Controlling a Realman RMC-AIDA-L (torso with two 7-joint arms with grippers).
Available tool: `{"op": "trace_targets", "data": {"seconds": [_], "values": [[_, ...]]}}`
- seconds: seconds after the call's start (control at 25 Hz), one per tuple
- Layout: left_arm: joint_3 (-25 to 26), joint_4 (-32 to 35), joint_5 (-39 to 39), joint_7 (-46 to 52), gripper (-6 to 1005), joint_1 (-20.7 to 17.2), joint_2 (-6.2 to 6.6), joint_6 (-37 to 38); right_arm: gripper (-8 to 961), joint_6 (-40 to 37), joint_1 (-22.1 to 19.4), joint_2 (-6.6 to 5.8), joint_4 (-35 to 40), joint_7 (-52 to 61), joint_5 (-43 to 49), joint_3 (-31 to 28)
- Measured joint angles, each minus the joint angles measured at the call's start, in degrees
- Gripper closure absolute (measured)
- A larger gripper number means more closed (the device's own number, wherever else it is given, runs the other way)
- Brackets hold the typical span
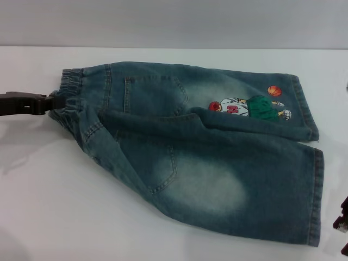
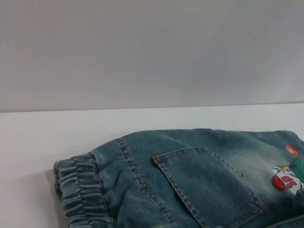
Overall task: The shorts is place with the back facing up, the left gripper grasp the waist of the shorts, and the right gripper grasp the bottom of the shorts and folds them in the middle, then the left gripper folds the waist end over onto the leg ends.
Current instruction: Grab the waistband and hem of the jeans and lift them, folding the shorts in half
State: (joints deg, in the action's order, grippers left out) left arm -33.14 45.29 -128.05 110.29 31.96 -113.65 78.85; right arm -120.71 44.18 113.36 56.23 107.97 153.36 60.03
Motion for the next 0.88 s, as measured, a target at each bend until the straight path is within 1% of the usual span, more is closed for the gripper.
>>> {"op": "trace_targets", "data": {"seconds": [0.28, 0.48, 0.6, 0.88], "values": [[-0.07, -0.03, 0.34, 0.00, 954, -0.10, 0.00, 0.22, 384, 2.74, -0.23, 1.65, -2.86, -0.36, 3.72, 1.15], [-0.30, -0.03, 0.36, 0.00, 954, -0.02, 0.05, 0.25, 384, 4.56, -0.25, 2.40, -4.04, -0.40, 6.10, 1.14], [-0.38, -0.03, 0.37, 0.01, 954, 0.13, 0.09, 0.31, 384, 5.00, -0.25, 2.63, -4.10, -0.40, 6.46, 1.14], [-0.22, -0.03, 0.36, 0.05, 954, 0.21, 0.09, 0.35, 384, 6.26, -0.23, 2.67, -4.92, -0.40, 7.59, 1.23]]}}
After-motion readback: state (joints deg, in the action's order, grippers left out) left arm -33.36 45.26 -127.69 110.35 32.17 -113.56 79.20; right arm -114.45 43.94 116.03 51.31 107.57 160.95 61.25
